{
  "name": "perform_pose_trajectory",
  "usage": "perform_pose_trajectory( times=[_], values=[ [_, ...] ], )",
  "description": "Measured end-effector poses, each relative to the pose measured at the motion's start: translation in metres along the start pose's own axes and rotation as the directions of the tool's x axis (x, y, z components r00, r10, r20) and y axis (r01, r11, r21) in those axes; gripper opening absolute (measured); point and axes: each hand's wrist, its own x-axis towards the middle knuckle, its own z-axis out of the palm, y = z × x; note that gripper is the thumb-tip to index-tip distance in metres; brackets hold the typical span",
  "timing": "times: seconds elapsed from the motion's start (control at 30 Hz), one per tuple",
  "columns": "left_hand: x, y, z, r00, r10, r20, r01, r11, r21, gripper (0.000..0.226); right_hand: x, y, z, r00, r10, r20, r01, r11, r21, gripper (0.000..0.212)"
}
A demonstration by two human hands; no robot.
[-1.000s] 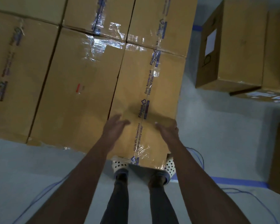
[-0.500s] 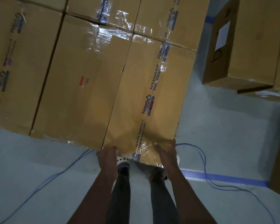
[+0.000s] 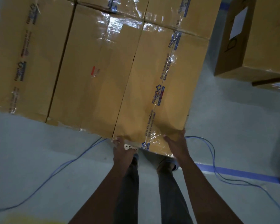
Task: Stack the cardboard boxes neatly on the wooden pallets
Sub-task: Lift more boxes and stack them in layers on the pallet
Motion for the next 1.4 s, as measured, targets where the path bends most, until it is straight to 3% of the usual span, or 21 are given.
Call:
perform_pose_trajectory(
  times=[0.07, 0.13, 0.2, 0.23, 0.37, 0.43, 0.53, 0.6, 0.77, 0.9, 0.97, 1.13, 1.33, 1.4],
  values=[
    [-0.007, -0.008, 0.0, 0.993, -0.043, -0.107, 0.031, 0.994, -0.107, 0.07, -0.002, 0.0, 0.0, 1.0, -0.01, -0.005, 0.01, 1.0, 0.026, 0.117],
    [0.0, -0.011, -0.009, 0.95, -0.142, -0.278, 0.045, 0.944, -0.326, 0.046, -0.003, -0.001, 0.001, 1.0, -0.011, -0.026, 0.012, 0.999, 0.051, 0.117],
    [0.01, -0.009, -0.021, 0.935, -0.302, -0.186, 0.113, 0.751, -0.651, 0.021, -0.006, -0.002, 0.002, 0.999, -0.019, -0.04, 0.021, 0.998, 0.06, 0.111],
    [0.014, -0.005, -0.026, 0.936, -0.341, -0.089, 0.161, 0.639, -0.752, 0.024, -0.006, -0.001, 0.002, 0.999, -0.026, -0.047, 0.028, 0.998, 0.061, 0.108],
    [0.018, 0.015, -0.034, 0.93, -0.361, 0.069, 0.198, 0.333, -0.922, 0.031, -0.006, 0.002, 0.003, 0.997, -0.033, -0.065, 0.037, 0.997, 0.063, 0.105],
    [0.017, 0.024, -0.036, 0.935, -0.347, 0.071, 0.182, 0.301, -0.936, 0.038, -0.006, 0.003, 0.004, 0.998, -0.018, -0.062, 0.023, 0.996, 0.081, 0.106],
    [0.014, 0.022, -0.042, 0.959, -0.267, 0.095, 0.194, 0.375, -0.906, 0.048, -0.008, 0.002, 0.006, 0.999, -0.012, -0.049, 0.018, 0.993, 0.116, 0.116],
    [0.013, 0.018, -0.049, 0.963, -0.244, 0.115, 0.228, 0.504, -0.833, 0.036, -0.007, 0.002, 0.008, 0.999, -0.001, -0.044, 0.006, 0.992, 0.124, 0.119],
    [0.008, 0.034, -0.063, 0.956, -0.278, 0.099, 0.278, 0.739, -0.614, 0.018, -0.021, -0.005, 0.009, 0.983, -0.04, -0.179, 0.019, 0.993, -0.117, 0.103],
    [-0.022, 0.056, -0.058, 0.99, -0.082, -0.111, 0.046, 0.954, -0.295, 0.014, -0.042, -0.013, 0.011, 0.965, -0.143, -0.221, 0.1, 0.976, -0.195, 0.092],
    [-0.038, 0.06, -0.054, 0.995, -0.012, -0.1, -0.016, 0.963, -0.268, 0.026, -0.056, -0.017, 0.007, 0.961, -0.166, -0.222, 0.117, 0.968, -0.22, 0.087],
    [-0.078, 0.061, -0.051, 0.989, 0.002, 0.147, 0.027, 0.98, -0.197, 0.031, -0.107, -0.018, -0.024, 0.959, -0.131, -0.251, 0.083, 0.977, -0.194, 0.083],
    [-0.15, 0.074, -0.026, 0.986, 0.052, 0.161, -0.051, 0.999, -0.01, 0.03, -0.19, 0.004, -0.091, 0.936, -0.1, -0.338, 0.087, 0.995, -0.055, 0.083],
    [-0.17, 0.077, -0.005, 0.978, 0.122, 0.166, -0.136, 0.988, 0.075, 0.032, -0.216, 0.019, -0.114, 0.93, -0.05, -0.363, 0.058, 0.998, 0.011, 0.083]
  ],
)
